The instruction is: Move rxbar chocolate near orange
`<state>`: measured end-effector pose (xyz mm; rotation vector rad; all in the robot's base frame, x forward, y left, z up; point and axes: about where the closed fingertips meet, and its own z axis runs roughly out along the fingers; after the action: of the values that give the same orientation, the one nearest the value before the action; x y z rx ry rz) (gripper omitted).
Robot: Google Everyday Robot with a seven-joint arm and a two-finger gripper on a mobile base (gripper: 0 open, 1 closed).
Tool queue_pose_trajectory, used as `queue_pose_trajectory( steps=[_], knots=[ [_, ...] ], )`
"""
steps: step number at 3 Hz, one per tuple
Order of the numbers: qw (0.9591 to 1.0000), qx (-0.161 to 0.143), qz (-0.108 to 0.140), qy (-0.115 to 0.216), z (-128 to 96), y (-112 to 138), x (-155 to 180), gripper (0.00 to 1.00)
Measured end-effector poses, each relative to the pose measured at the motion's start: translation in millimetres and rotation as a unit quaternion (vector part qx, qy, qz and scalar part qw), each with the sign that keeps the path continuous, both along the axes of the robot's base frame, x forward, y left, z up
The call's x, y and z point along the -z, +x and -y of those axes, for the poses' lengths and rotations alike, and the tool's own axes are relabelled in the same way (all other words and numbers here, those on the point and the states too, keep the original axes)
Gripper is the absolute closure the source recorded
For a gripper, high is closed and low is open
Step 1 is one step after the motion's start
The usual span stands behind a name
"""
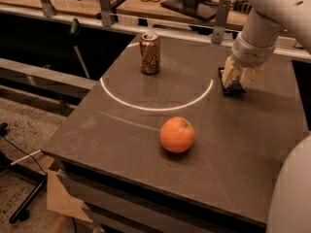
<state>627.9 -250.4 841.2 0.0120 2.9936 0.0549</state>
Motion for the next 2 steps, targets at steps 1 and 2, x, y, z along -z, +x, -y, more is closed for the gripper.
queue_pose_trajectory(
  steps=[1,2],
  knots=[
    [0.9982,-0.052,0.017,-0.025,-7.7,-7.3,-30.3,0.94],
    [0.9874,-0.156,0.019,-0.022,-18.0,-34.0,-55.5,1.0]
  ],
)
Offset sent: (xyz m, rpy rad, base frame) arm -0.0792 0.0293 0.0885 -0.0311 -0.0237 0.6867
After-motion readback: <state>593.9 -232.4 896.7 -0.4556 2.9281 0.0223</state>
